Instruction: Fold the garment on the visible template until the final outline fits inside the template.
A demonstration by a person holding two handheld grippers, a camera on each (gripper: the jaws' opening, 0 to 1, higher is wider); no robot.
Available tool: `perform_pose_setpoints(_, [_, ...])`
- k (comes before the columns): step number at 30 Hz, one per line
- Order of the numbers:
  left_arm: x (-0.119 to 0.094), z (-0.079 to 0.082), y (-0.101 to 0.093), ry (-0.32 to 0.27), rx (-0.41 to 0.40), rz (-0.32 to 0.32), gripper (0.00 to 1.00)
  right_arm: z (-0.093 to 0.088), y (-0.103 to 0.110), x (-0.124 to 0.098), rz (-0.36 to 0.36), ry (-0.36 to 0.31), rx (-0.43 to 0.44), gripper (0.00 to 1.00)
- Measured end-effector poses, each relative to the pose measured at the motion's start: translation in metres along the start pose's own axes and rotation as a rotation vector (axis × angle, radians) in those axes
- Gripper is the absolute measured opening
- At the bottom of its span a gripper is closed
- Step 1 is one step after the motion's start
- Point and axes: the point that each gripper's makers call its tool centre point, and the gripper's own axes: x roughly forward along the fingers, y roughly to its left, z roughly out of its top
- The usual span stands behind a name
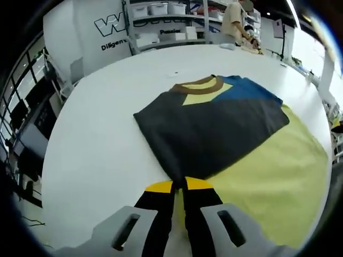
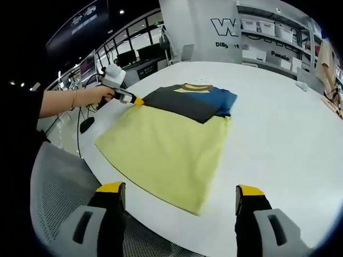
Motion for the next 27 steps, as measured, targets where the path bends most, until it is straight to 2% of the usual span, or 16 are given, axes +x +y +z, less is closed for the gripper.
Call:
perform_pose_setpoints(6, [-0.002,-0.003,0.007,-0.006,-0.007,0.004,0.12,-0.001,0.003,0.004,0.010,0.013,0.002,0.80])
perform_pose_setpoints(7, [-0.003,-0.004,0.009,-0.007,-0.064,0.030,0.13,-0.001,0.004,0.005,0.015,0.017,0.007,0.79])
perform_pose_setpoints(9, [-0.004,-0.004,0.013,-0.012,-0.107,0.047,0.23,0.001,0.007,0.007,0.025,0.013,0.023,0.80])
perform_pose_setpoints(13, [-0.011,-0.010,0.016,0.001,-0.129,0.039,0.39,0.001,0.007,0.008,0.023,0.016,0.021,0.81])
perform_pose_setpoints(16, [-0.021,-0.006,0.008,-0.051,-0.130,0.011,0.57,0.000,0.007,0.010,0.025,0.025,0.034,0.83])
perform_pose_setpoints(17, [-0.023,-0.008,0.006,-0.049,-0.131,-0.002,0.61,0.000,0.007,0.010,0.024,0.023,0.036,0.84])
perform_pose_setpoints(19, [-0.028,-0.011,0.002,-0.050,-0.136,-0.016,0.66,0.000,0.008,0.011,0.025,0.022,0.041,0.86])
perform_pose_setpoints(22, [-0.038,-0.015,-0.008,-0.067,-0.071,-0.054,0.72,-0.001,0.011,0.014,0.032,0.025,0.033,0.88])
perform_pose_setpoints(25, [-0.044,-0.018,-0.011,-0.070,-0.055,-0.048,0.79,0.000,0.014,0.016,0.037,0.025,0.031,0.90])
perform_pose_setpoints(27, [-0.048,-0.021,-0.018,-0.074,-0.053,-0.066,0.84,-0.001,0.016,0.017,0.042,0.027,0.031,0.91])
